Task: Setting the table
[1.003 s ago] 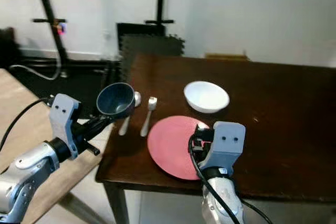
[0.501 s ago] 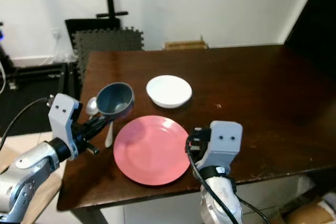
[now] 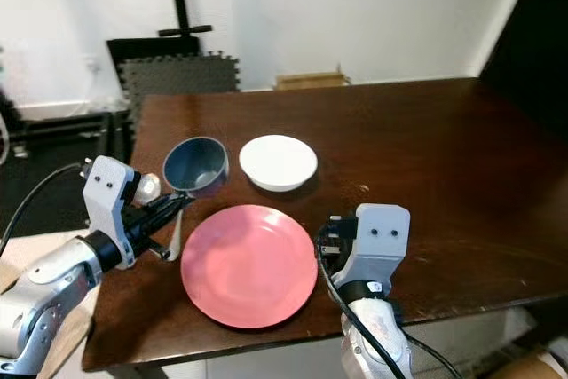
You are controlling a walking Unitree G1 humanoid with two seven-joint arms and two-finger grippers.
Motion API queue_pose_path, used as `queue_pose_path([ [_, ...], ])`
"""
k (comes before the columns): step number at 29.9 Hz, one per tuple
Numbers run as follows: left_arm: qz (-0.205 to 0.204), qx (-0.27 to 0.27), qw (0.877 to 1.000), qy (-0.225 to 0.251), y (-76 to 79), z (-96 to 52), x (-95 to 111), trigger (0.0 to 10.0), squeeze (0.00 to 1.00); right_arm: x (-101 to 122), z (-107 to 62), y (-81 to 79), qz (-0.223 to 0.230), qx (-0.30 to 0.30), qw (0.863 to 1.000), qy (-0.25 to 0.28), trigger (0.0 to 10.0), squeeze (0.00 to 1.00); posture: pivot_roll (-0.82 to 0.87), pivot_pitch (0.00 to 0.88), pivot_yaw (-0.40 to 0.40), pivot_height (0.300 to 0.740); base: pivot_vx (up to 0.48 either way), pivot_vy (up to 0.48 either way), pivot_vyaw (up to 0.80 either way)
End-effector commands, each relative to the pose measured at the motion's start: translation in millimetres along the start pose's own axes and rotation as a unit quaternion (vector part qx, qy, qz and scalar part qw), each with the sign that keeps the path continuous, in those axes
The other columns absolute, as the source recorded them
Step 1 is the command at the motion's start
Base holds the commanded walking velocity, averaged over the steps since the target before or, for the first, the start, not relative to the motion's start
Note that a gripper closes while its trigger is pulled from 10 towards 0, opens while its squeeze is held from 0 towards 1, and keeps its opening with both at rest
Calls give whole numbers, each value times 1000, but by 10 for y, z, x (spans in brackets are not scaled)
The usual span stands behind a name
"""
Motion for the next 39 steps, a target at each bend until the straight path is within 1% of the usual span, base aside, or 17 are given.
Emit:
queue_pose_path([
  [1,2,4,1000,-2,-6,-16,-27,10000,0,-16,-9,10,-6,0,1000,-3,10000,0,6,82,46,740,0,0,0],
  [7,3,6,1000,-1,-10,-13,-24,10000,0,-17,-5,6,-6,2,1000,-2,10000,0,7,78,46,740,0,0,0],
  [9,-8,12,1000,-1,-24,-15,-26,10000,0,-19,-3,5,-6,2,1000,-3,10000,0,7,76,46,740,0,0,0],
  [17,-11,15,1000,-6,-34,-14,-35,10000,0,-21,-3,6,-6,0,1000,-4,10000,0,9,81,46,740,0,0,0],
  [21,-22,16,1000,-5,-33,-12,-38,10000,0,-24,-3,7,-6,0,1000,-4,10000,0,9,82,45,740,0,448,0],
  [32,-15,18,1000,-3,-45,-9,-27,10000,0,-28,-3,6,-5,-1,1000,-4,10000,0,10,83,47,740,0,432,0],
  [39,-10,14,1000,-1,-29,-15,-22,10000,0,-31,-7,9,-5,-2,1000,-4,10000,0,10,84,47,740,0,0,0],
])
Point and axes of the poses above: a point about 5 cm out from each wrist's last joint towards the gripper, its own z axis pointing out of the wrist towards the gripper, its own x axis along the axis of the wrist's last joint, y = z × x, the point moved 1 cm from there along z, pointing out of the wrist towards the gripper, and after that the axes turned 14 degrees about z, right-handed, at the moved point
